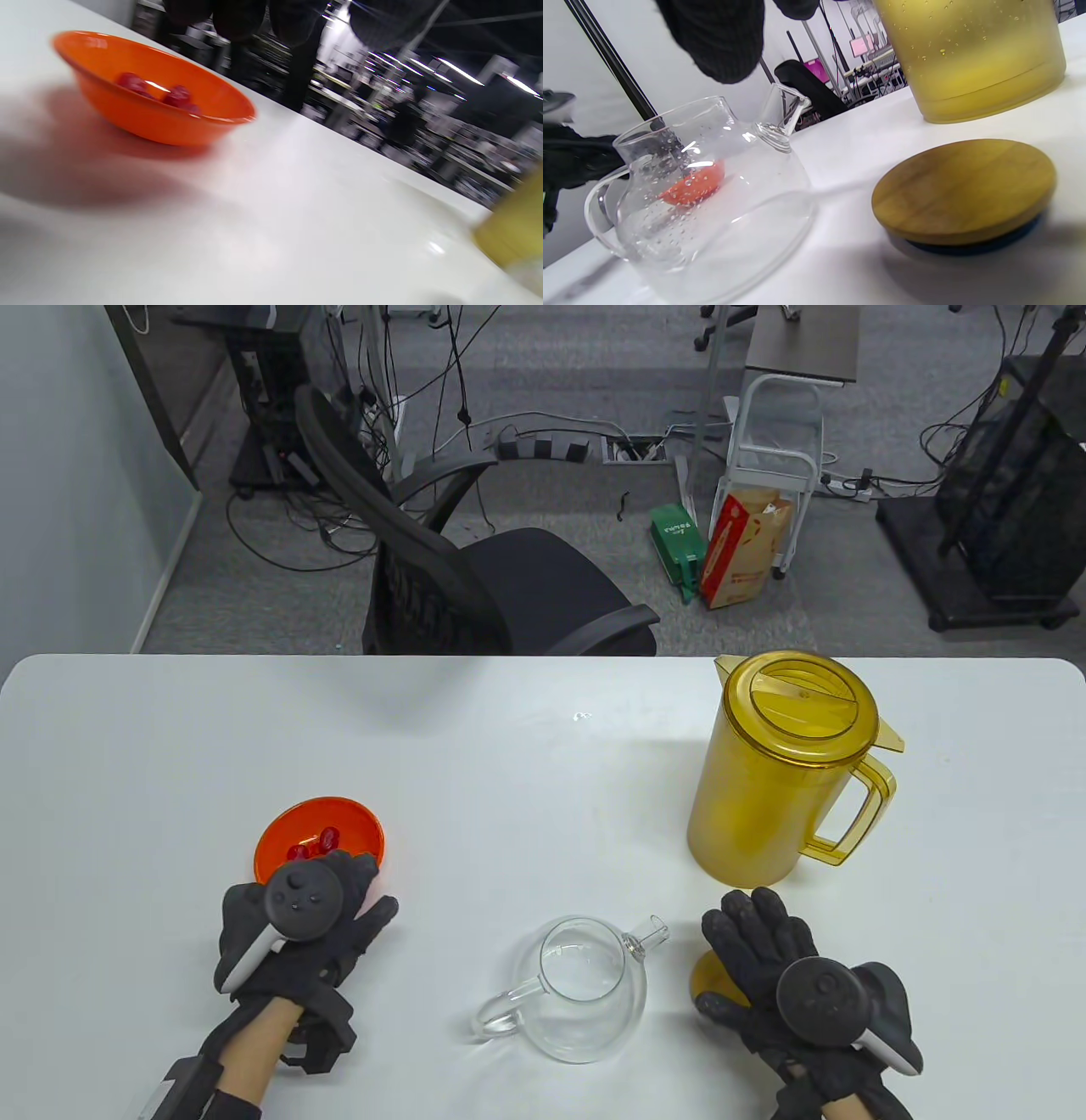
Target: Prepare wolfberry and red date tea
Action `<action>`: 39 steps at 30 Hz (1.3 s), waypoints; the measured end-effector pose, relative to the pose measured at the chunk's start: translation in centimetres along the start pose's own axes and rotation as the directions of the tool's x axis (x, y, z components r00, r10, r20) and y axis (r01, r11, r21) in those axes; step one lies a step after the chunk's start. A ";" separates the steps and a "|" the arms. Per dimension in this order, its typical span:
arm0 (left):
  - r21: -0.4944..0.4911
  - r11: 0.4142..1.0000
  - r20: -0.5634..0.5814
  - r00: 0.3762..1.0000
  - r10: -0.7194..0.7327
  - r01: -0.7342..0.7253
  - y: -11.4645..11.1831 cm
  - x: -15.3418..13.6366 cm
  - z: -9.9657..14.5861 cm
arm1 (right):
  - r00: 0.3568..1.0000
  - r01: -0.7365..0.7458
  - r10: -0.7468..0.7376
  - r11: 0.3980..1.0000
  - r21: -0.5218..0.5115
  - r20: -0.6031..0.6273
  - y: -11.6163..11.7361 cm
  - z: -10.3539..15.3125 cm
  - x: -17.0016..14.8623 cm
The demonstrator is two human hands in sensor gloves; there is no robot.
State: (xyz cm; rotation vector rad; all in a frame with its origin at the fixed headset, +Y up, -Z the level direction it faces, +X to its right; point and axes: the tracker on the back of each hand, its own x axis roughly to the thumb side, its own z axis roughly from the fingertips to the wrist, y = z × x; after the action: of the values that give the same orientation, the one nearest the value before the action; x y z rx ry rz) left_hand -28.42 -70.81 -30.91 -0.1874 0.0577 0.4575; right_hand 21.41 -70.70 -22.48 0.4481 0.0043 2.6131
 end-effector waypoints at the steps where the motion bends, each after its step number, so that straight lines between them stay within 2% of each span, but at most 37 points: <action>1: 0.015 1.000 -0.038 0.999 -0.009 0.010 0.2 -0.6 -0.5 | 1.000 -0.002 0.002 1.000 -0.016 0.003 0.2 0.1 -0.1; 3: 0.041 0.998 -0.127 0.991 -0.039 0.044 0.6 -2.0 -1.8 | 1.000 -0.011 0.011 0.999 -0.051 -0.001 0.6 0.4 -0.3; 5: 0.031 0.997 -0.220 0.973 -0.068 0.077 0.9 -3.3 -2.9 | 1.000 -0.016 0.015 0.999 -0.031 -0.017 0.8 0.4 -0.4; 10: 0.039 0.992 -0.465 0.880 -0.091 0.123 1.3 -6.1 -5.2 | 1.000 -0.004 0.004 0.999 -0.037 -0.021 0.7 0.5 -0.6; 14: 0.081 0.980 -0.581 0.807 -0.100 0.180 0.9 -7.6 -5.8 | 1.000 -0.006 0.006 1.000 -0.021 -0.016 0.8 0.4 -0.6; 15: 0.064 0.978 -0.600 0.791 -0.119 0.196 0.7 -7.8 -6.0 | 1.000 -0.006 0.006 1.000 -0.018 -0.015 0.8 0.4 -0.6; 19: 0.013 0.970 -0.640 0.748 -0.178 0.242 -0.1 -8.1 -6.4 | 1.000 0.007 -0.007 1.000 0.011 -0.017 1.0 0.3 -0.7; 21: 0.005 0.977 -0.643 0.749 -0.162 0.215 -0.3 -8.1 -6.6 | 1.000 0.011 -0.011 1.000 0.008 -0.017 1.0 0.3 -0.7; 28: 0.004 0.977 -0.664 0.731 -0.155 0.211 -0.9 -7.6 -7.2 | 1.000 0.015 -0.015 1.000 0.017 -0.020 1.0 0.3 -0.7; 32: 0.049 0.983 -0.660 0.745 -0.100 0.176 -1.0 -7.7 -6.9 | 1.000 0.017 -0.017 1.000 0.022 -0.019 1.1 0.3 -0.7; 35: 0.141 0.989 -0.614 0.787 0.053 0.044 -1.2 -8.2 -6.3 | 1.000 0.014 -0.014 0.999 0.030 -0.014 1.1 0.3 -0.7; 37: 0.251 0.963 -0.566 0.792 0.228 -0.098 -1.6 -8.4 -5.8 | 1.000 0.014 -0.013 0.999 0.032 -0.010 1.2 0.3 -0.7; 39: 0.323 0.930 -0.515 0.791 0.329 -0.176 -1.8 -8.3 -5.2 | 1.000 0.014 -0.014 0.999 0.035 -0.008 1.2 0.3 -0.7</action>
State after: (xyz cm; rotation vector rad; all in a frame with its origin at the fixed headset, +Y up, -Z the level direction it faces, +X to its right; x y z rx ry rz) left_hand -35.10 -77.02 -34.93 -0.0485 0.7359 0.6496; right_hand 21.47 -72.11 -22.35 0.4490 0.0555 2.6044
